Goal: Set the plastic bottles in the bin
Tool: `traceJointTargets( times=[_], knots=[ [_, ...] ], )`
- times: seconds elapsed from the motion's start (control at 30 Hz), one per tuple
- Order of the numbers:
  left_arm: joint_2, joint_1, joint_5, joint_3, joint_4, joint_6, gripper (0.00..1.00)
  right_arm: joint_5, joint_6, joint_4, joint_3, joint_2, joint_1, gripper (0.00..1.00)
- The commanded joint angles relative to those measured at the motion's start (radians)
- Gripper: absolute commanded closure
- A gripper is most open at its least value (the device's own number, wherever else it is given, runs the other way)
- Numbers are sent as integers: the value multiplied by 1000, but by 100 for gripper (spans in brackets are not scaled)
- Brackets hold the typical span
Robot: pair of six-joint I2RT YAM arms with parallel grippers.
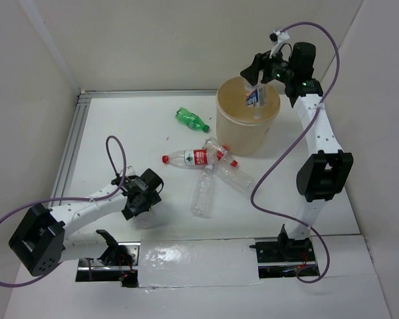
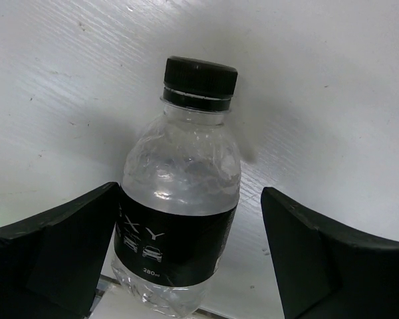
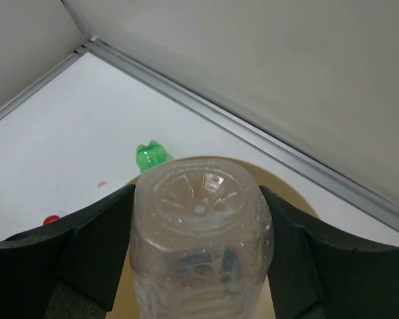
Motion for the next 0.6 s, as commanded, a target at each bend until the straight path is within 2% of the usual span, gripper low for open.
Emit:
traceJointTargets(
  times=[0.0, 0.03, 0.23, 0.27, 0.33, 0.37, 0.47, 0.5, 0.53, 0.57],
  knots=[
    [-6, -5, -10, -16, 22, 11, 0, -8, -28, 11, -8, -36, 11, 20],
    [6, -5, -10, -25, 22, 21, 2, -8, -38, -8, -8, -36, 11, 0],
    [64, -5, 9, -47, 67, 43, 11, -116, -26, -91, -59, -137, -44, 0],
    [78, -5, 9, -47, 83, 57, 16, -140, -50, -121, -74, -149, -53, 0],
    [89, -5, 9, -47, 93, 67, 35, -218, -137, -225, -126, -200, -53, 0],
    [89, -5, 9, -25, 93, 92, 57, -240, -185, -267, -149, -222, -43, 0],
    [35, -32, -8, 69, 55, 133, 78, -252, -371, -402, -273, -326, -12, 0],
    [16, -44, -20, 102, 42, 147, 90, -252, -429, -437, -307, -353, -12, 0],
    [-26, -70, -45, 137, 33, 184, 93, -229, -531, -495, -385, -408, 2, 0],
    [-44, -81, -56, 172, 47, 217, 97, -203, -564, -506, -434, -438, 11, 0]
  ],
)
